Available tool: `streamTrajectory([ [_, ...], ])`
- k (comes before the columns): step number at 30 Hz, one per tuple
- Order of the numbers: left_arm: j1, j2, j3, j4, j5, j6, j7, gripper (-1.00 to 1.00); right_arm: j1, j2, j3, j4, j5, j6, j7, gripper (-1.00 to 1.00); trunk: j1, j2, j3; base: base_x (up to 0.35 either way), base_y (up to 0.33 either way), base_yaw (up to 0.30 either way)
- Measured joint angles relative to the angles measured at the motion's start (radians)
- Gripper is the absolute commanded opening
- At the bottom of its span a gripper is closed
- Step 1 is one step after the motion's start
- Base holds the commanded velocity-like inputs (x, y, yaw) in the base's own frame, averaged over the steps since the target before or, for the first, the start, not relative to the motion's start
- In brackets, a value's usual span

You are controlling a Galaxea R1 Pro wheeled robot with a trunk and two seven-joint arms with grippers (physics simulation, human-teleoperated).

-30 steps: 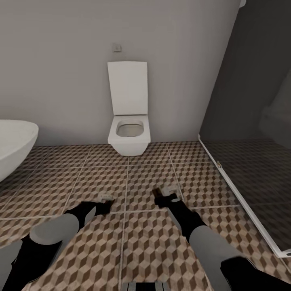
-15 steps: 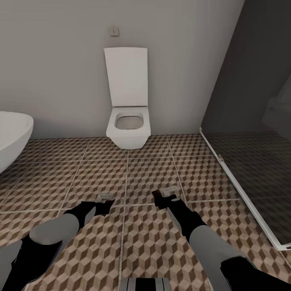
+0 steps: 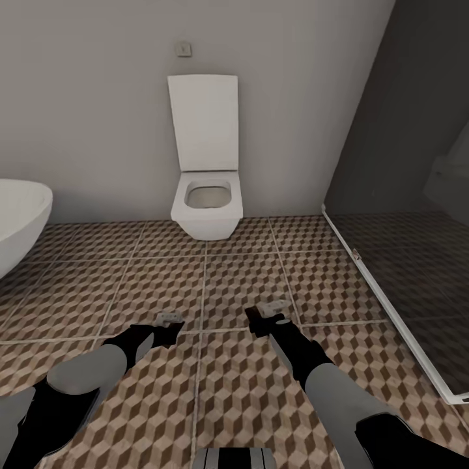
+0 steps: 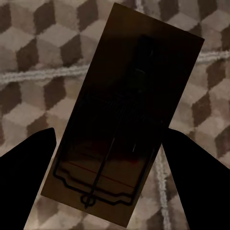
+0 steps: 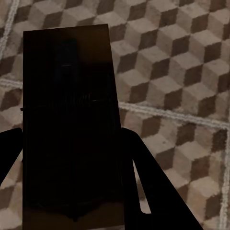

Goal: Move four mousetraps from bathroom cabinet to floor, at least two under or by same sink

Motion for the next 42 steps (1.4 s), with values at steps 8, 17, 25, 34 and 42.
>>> streamTrajectory([
  [8,0.000,-0.002,0.000,0.000,0.000,0.000,0.000,-1.00,0.000,0.000,0.000,0.000,0.000,0.000,0.001,-1.00,0.000,0.000,0.000,0.280,0.069,0.000],
  [17,0.000,-0.003,0.000,0.000,0.000,0.000,0.000,-1.00,0.000,0.000,0.000,0.000,0.000,0.000,0.001,-1.00,0.000,0.000,0.000,0.321,0.052,0.000],
  [25,0.000,-0.003,0.000,0.000,0.000,0.000,0.000,-1.00,0.000,0.000,0.000,0.000,0.000,0.000,0.001,-1.00,0.000,0.000,0.000,0.332,0.004,0.000],
  [34,0.000,-0.003,0.000,0.000,0.000,0.000,0.000,-1.00,0.000,0.000,0.000,0.000,0.000,0.000,0.001,-1.00,0.000,0.000,0.000,0.338,0.000,0.000],
  [42,0.000,-0.003,0.000,0.000,0.000,0.000,0.000,-1.00,0.000,0.000,0.000,0.000,0.000,0.000,0.001,-1.00,0.000,0.000,0.000,0.332,0.000,0.000],
])
